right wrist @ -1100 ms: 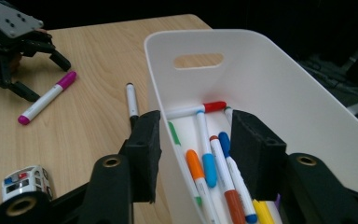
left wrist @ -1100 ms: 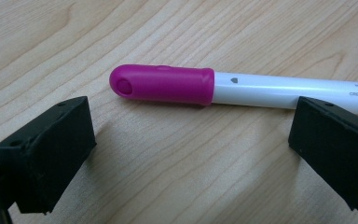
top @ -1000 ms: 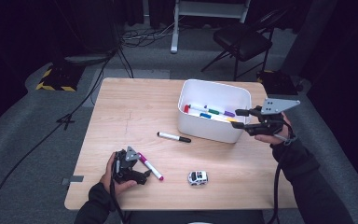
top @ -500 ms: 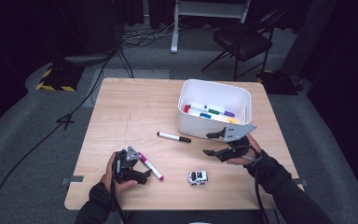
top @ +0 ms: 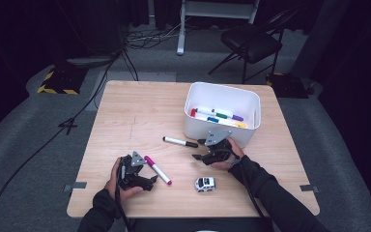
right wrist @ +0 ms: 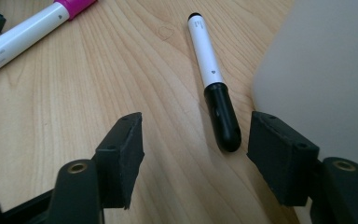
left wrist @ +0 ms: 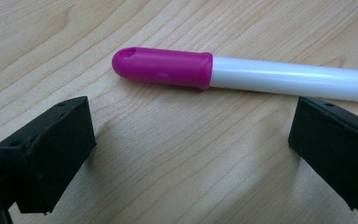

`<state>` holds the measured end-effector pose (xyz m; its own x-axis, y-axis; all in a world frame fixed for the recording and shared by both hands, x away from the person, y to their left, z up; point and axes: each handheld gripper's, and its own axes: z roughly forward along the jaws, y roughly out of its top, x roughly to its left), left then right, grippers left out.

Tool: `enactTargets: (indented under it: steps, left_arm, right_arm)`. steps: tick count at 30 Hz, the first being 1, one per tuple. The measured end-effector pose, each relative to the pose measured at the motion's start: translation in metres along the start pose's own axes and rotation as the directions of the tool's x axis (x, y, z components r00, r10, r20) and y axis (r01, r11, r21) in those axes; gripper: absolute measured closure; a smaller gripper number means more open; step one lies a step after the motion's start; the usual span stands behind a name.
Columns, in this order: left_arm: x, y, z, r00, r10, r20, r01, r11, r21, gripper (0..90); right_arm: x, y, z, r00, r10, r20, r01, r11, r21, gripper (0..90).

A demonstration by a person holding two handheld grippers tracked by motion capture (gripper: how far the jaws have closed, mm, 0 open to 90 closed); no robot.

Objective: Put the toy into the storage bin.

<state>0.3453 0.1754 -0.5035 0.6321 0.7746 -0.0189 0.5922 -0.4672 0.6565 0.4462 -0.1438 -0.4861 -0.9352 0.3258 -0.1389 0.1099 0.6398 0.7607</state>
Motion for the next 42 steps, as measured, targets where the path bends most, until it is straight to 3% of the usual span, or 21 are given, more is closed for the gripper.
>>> enactTargets:
  steps: [15, 17, 21, 27, 33, 36, 42]
  left_arm:
    - [0.000, 0.000, 0.000, 1.0000, 0.000, 0.000, 0.000, 1.0000, 0.000, 0.6]
    - [0.000, 0.000, 0.000, 1.0000, -0.007, 0.001, 0.007, 1.0000, 0.005, 0.6]
    - [0.000, 0.000, 0.000, 1.0000, -0.001, 0.000, 0.001, 1.0000, 0.000, 0.6]
    - [0.000, 0.000, 0.000, 1.0000, 0.000, 0.000, 0.000, 1.0000, 0.000, 0.6]
    - [0.000, 0.000, 0.000, 1.0000, 0.000, 0.000, 0.000, 1.0000, -0.001, 0.6]
    - [-0.001, 0.000, 0.000, 1.0000, -0.004, -0.007, 0.004, 1.0000, 0.002, 0.6]
    - [0.000, 0.000, 0.000, 1.0000, -0.003, -0.007, 0.003, 1.0000, 0.002, 0.6]
  right_arm:
    - [0.005, 0.008, 0.028, 0.9999, -0.006, 0.013, 0.005, 1.000, 0.022, 37.2]
    - [0.006, 0.009, 0.030, 0.9999, 0.008, 0.014, -0.009, 1.000, 0.022, 37.4]
    - [0.007, 0.015, 0.030, 0.9995, -0.006, 0.031, 0.006, 1.000, -0.004, 36.4]
    - [0.006, 0.021, 0.040, 0.9999, 0.001, 0.013, -0.001, 1.000, 0.011, 37.9]
    - [0.003, 0.020, 0.048, 0.9974, 0.072, 0.005, -0.072, 0.997, 0.014, 43.7]
    - [0.000, 0.020, 0.050, 0.9894, 0.137, -0.047, -0.136, 0.990, 0.019, 50.0]
    - [-0.004, 0.015, 0.043, 0.9890, 0.127, -0.075, -0.125, 0.992, 0.023, 68.7]
